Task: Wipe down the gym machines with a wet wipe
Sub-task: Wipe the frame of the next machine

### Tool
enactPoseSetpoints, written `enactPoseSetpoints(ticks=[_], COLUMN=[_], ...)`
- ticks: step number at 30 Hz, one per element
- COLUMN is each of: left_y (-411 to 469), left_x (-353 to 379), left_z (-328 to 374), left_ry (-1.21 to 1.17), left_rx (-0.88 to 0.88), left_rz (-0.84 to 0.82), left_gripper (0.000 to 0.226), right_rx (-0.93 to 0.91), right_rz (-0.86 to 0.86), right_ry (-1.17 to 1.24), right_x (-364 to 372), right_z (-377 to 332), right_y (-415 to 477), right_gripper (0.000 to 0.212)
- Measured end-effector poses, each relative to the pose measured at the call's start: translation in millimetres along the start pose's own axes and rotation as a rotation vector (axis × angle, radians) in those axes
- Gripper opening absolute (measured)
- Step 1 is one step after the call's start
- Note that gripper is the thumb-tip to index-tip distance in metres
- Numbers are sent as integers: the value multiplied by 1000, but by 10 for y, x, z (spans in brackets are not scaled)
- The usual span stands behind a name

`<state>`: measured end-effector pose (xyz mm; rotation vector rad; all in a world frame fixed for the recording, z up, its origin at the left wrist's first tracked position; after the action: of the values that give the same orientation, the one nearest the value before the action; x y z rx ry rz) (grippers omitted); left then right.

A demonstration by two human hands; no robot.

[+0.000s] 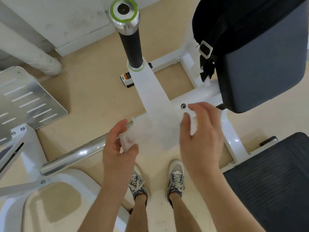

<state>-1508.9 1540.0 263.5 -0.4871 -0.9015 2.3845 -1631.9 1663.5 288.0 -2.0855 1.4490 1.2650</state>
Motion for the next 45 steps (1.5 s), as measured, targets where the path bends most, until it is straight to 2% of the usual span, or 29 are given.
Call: enactPoseSetpoints(ticks=[4, 7, 11, 15, 18, 22, 26, 31, 35, 37, 41, 43, 45], left_y=[-10, -58, -113, -46, 47, 4, 13, -16, -245, -223, 35, 71, 18], left_x=[17, -60, -125, -114, -47, 85, 82, 161, 356, 437, 643, 735, 848], left_z=[32, 67, 117, 223, 205, 148, 233, 269, -47, -53, 196, 327, 416], left_ry=[115, 259, 327, 453, 473, 445, 393, 406, 409, 351, 218, 251, 317], left_rx=[1, 106, 216, 367, 348, 271, 216, 350, 344, 335, 222, 261, 329], left_rz=[78, 122, 112, 18, -49, -115, -93, -46, 25, 103, 226, 263, 252], left_gripper=[62, 63, 64, 56, 52, 59, 58, 48, 40, 34, 37, 40, 49], right_rx=[-149, -198, -180, -155, -178, -227, -238, -203, -216, -228, -298, -282, -158], right_rz=[-415, -444, -451, -508, -588, -549, -512, -607, -666, -662, -674, -718, -762], right_ry=[-292, -337, -326, -392, -442, -421, -364, -371, -354, -308, -118, 146, 542], right_x=[576, 859, 1044, 702, 503, 771, 1037, 695, 531, 595, 734, 700, 586], right_z=[-248, -251, -368, -192, -90, -204, -377, -216, -100, -94, -143, -80, 5], right_y=[-161, 291, 760, 66, -306, 209, 757, 108, -45, 110, 554, 646, 647], right_gripper=[76, 85, 87, 83, 86, 87, 84, 81, 82, 85, 80, 77, 65])
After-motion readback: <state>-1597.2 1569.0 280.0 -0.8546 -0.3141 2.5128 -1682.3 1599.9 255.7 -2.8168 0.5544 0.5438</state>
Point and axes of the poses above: each hand's wrist, its own y-axis towards the middle knuckle, its own x-axis out of the palm, z = x × y, the point moved 2 cm from there along y, towards the middle knuckle, and after that the axes turned 14 degrees about -x, right-handed, at the moved point
